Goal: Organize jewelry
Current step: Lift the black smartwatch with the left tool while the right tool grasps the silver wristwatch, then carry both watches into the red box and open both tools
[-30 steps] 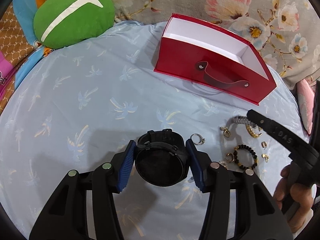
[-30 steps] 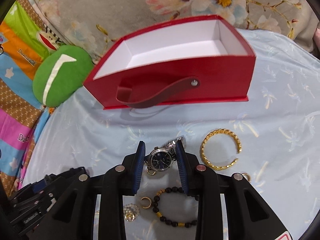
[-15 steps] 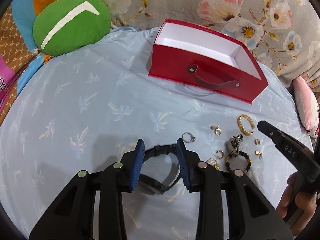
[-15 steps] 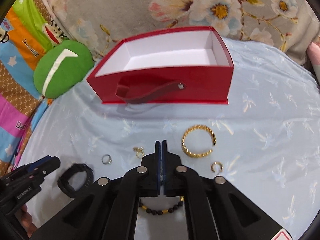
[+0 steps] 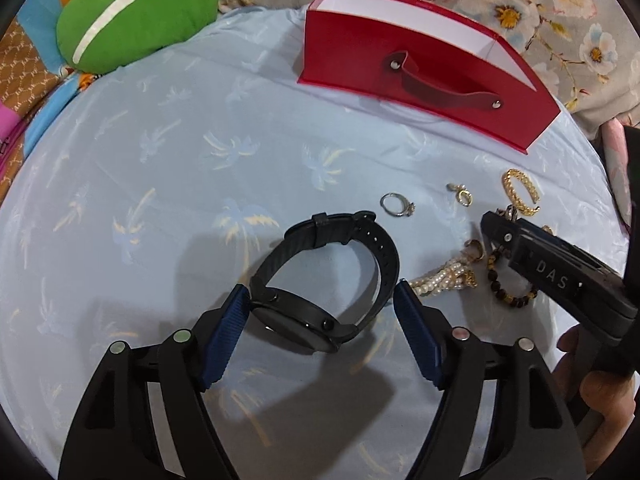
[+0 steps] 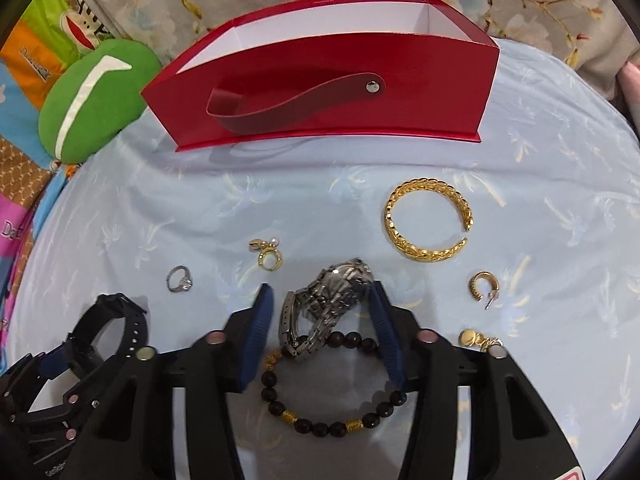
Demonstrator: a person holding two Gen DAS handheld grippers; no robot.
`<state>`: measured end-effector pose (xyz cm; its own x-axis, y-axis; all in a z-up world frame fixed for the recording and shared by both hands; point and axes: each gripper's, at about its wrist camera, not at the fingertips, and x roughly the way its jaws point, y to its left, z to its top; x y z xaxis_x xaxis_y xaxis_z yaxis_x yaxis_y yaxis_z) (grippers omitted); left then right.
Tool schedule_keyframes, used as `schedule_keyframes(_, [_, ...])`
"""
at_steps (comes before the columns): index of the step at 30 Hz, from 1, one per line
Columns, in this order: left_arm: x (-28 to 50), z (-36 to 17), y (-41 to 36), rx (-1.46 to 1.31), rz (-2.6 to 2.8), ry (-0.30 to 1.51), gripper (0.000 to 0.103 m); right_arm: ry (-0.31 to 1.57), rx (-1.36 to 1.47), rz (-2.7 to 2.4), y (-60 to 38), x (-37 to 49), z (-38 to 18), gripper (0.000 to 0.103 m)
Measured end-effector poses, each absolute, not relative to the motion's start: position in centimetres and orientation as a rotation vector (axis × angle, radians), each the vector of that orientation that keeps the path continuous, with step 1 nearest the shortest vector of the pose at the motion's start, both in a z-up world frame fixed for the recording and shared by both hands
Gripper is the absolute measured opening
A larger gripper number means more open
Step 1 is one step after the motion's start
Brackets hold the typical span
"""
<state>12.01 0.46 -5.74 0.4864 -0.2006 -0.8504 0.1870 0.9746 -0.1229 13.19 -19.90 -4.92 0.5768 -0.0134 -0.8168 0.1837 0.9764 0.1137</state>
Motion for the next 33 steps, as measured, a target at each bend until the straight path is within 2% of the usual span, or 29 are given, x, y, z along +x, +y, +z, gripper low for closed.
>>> schedule_keyframes(2, [12.1, -6.0, 0.5, -0.017, -0.235, 1.032, 0.070, 0.954, 0.211, -0.099, -20.1, 13.2, -5.0, 0.020])
schedule_keyframes(4, [12.2, -6.0, 0.4, -0.013, -0.234, 1.027, 0.060, 0.958, 0.221, -0.091, -20.2, 13.1, -4.9, 0.018])
schedule_keyframes(5, [12.2, -5.9, 0.5, -0.017, -0.235, 1.025, 0.048, 0.955, 0.222, -0.092, -20.2, 13.0, -4.9, 0.018])
schedule_keyframes(6, [12.3, -5.8, 0.6, -0.029, -0.246, 1.027, 0.043, 0.952, 0.227, -0.091, -20.3, 13.0, -4.8, 0.018])
schedule_keyframes(17, [11.6, -2.9, 0.9, -0.071, -0.300, 0.967, 0.039, 0.876, 0.256, -0.066, -20.6, 11.7, -1.9, 0.018])
schedule_keyframes(18, [11.5, -2.4, 0.9, -0.071, -0.303, 0.954, 0.021, 0.866, 0.258, -0.064, -20.6, 11.6, -1.5, 0.018])
schedule_keyframes(19, [11.6, -1.8, 0.9, -0.071, -0.311, 0.947, 0.015, 0.853, 0.258, -0.060, -20.6, 11.6, -0.9, 0.018])
schedule_keyframes(33, [12.8, 3.2, 0.5, -0.065, -0.339, 0.830, 0.014, 0.730, 0.235, -0.051, -21.5, 11.3, 4.4, 0.018])
